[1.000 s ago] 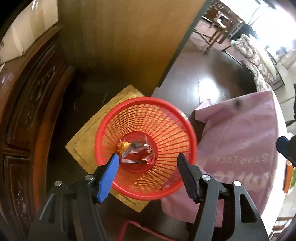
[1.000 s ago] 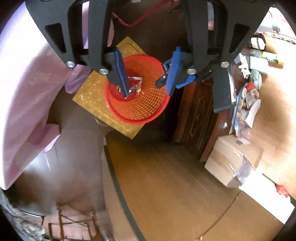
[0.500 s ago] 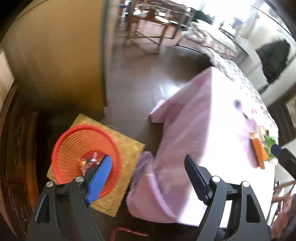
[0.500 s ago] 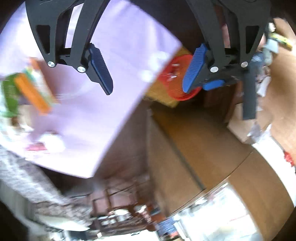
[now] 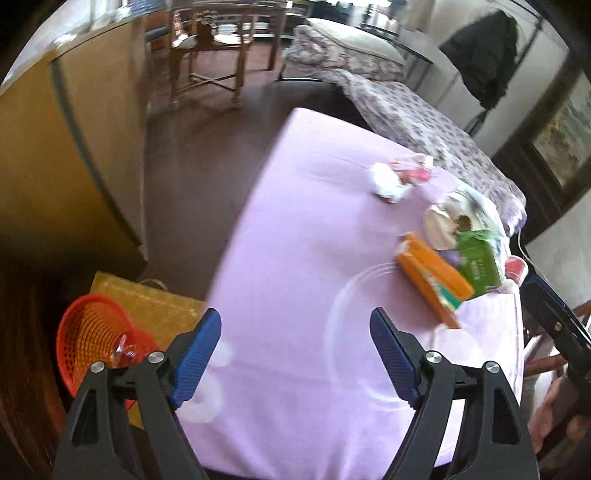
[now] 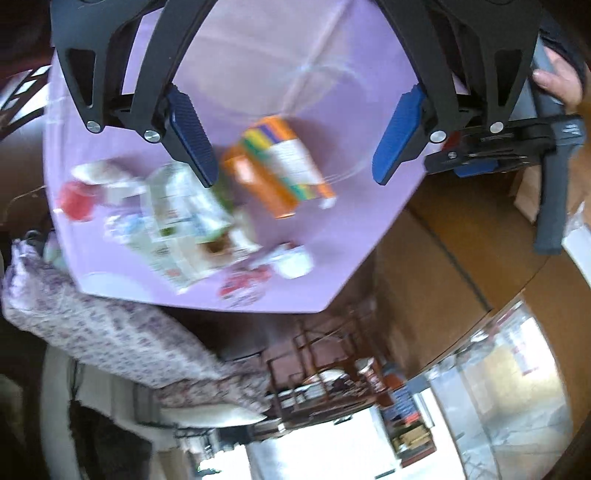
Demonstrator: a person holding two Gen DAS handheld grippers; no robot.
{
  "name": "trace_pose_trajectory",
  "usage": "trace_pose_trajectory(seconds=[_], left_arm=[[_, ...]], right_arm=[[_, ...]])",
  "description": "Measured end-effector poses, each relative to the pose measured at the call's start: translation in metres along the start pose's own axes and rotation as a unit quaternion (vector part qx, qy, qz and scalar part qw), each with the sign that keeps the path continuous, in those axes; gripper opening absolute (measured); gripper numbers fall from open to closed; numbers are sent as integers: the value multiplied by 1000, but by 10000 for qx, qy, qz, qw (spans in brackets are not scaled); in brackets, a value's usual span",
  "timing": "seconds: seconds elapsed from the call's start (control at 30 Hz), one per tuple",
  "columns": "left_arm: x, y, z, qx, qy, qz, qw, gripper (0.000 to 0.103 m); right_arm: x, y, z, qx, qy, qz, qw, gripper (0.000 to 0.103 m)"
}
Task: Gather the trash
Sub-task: 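Grasp the orange medicine box with the left tool and lift it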
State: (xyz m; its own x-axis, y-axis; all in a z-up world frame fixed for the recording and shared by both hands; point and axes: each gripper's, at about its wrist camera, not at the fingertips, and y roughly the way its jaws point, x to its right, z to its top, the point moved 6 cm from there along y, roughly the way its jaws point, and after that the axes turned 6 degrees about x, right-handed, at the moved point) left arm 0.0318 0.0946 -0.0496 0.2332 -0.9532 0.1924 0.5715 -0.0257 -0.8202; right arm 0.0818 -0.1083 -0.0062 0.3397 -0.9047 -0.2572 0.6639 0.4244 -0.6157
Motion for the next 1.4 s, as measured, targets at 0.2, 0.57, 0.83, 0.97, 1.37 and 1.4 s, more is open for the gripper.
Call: trace_pose_trajectory(seconds=[0.2, 0.57, 0.83, 0.97, 1.37, 1.4], left_arm=[[53, 27, 2, -324, 150, -171, 9992, 86], [97, 82, -8, -1134, -125, -490, 9923, 86], [102, 86, 6, -1248, -746, -599, 9876, 86], [113, 92, 8, -1410, -993, -690, 9826, 87], [131, 116, 16, -1460, -1255, -206, 9811, 87], [133, 118, 17, -1410, -1183, -126, 9828, 87]], right_arm=[[61, -6, 3, 345, 399, -653, 9965, 84], [89, 6, -2, 238, 642, -812, 9943, 86], [86, -1, -2, 294, 590, -698, 9954, 86], [91, -4, -1, 328, 724, -713, 9943, 86], [104, -12, 4, 474, 1026, -626, 9916, 88], [106, -12, 3, 473, 1053, -621, 9914, 88]])
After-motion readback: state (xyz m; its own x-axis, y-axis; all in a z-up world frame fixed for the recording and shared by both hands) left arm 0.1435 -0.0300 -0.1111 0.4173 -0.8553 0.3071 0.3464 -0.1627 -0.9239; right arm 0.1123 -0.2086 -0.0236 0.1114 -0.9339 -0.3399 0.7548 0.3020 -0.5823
